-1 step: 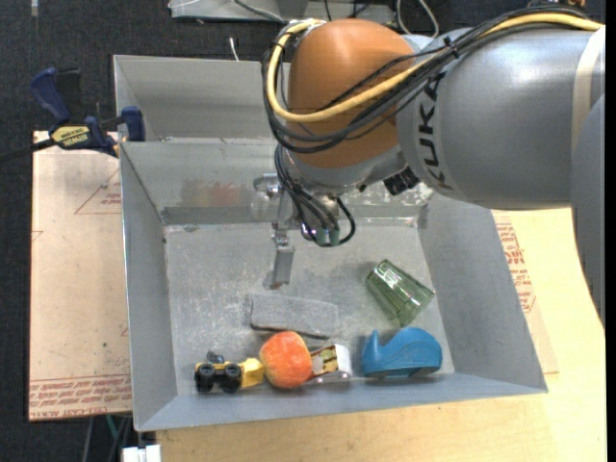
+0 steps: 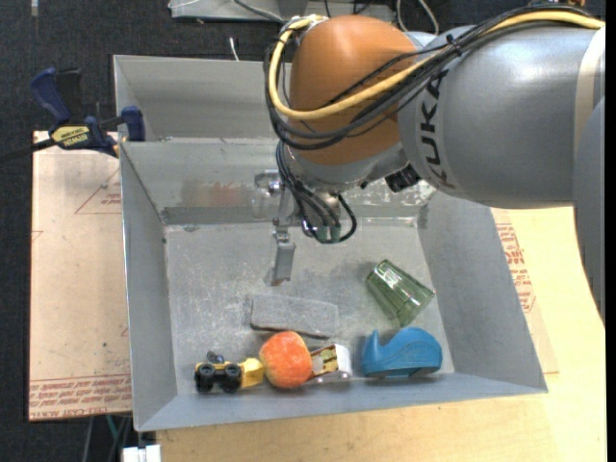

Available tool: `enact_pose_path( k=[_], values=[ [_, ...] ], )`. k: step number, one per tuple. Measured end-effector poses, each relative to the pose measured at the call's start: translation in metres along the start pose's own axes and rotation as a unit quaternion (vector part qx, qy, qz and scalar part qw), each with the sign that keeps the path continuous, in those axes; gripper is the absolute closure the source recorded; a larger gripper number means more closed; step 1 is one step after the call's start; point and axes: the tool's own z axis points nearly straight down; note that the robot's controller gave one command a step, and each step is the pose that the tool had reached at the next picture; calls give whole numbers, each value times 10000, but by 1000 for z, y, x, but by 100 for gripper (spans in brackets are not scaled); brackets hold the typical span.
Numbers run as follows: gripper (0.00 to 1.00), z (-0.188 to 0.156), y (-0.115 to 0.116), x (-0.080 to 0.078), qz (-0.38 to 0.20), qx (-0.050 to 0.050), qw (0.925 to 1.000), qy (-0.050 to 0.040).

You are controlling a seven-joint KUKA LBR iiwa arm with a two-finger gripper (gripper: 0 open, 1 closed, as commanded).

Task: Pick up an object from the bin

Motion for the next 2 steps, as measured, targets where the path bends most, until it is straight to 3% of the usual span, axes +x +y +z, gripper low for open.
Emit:
enact_pose_path(
  k=[1, 2],
  values=[
    [0, 125, -36, 37, -865, -6, 9962, -18],
    [0, 88, -50, 89, -965, -16, 9953, -54]
  ],
)
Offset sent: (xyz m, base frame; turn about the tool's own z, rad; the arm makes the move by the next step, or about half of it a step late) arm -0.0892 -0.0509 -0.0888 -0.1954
